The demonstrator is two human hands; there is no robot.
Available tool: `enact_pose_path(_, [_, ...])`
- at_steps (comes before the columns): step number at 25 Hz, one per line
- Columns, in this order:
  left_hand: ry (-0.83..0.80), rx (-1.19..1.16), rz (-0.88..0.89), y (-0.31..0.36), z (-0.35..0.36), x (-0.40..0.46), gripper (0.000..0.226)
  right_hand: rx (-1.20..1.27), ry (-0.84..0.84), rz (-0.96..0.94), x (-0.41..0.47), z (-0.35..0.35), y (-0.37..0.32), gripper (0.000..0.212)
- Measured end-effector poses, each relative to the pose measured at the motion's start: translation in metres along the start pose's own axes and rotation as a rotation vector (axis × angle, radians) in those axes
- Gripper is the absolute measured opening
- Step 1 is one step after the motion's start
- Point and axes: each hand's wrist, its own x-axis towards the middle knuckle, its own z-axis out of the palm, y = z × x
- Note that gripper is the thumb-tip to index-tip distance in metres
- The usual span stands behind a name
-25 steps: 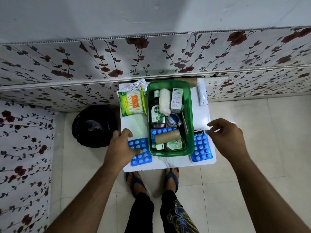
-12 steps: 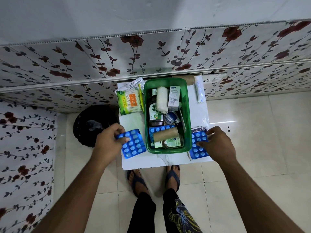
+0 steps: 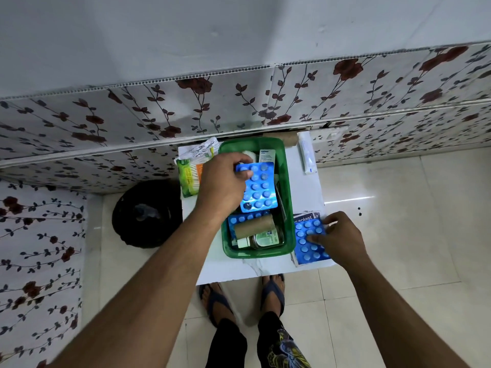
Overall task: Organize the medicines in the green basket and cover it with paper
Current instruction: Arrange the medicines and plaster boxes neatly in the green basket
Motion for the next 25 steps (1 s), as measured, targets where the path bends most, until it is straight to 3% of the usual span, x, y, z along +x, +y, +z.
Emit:
enact_pose_path(3, [-0.056,0.131,0.001,-0.003,0.024,0.007,0.027,0.1,-0.035,0.034,0.002,-0.005,0.002,0.051])
enact_pose_path(7, [-0.094,0.324,0.078,-0.004,0.032,0.002,0.031,0.234,-0.088,0.02,0.002,-0.014,0.003,0.032])
enact_pose_path(10, [-0.099,0.347,0.135,0.003,0.022,-0.001,0.033,0.335,-0.048,-0.013,-0.01,-0.033,-0.006,0.023])
enact_pose_path(14, [0.186,0.118,0.169,-0.008,-0.023,-0.004,0.02,0.517,0.148,-0.142,-0.042,-0.069,-0.055,0.025])
enact_pose_path(16, [0.278,-0.052,0.05,-0.033,-0.04,-0.005,0.02,0.572,0.097,-0.247,-0.053,-0.065,-0.093,0.031])
enact_pose_path(19, [0.276,-0.113,-0.122,-0.064,-0.044,-0.007,0.02,0.327,0.034,-0.366,-0.049,-0.027,-0.144,0.041])
enact_pose_path(25, [0.211,-0.092,-0.184,-0.093,-0.034,-0.015,0.021,-0.221,0.102,-0.506,-0.012,0.023,-0.184,0.044])
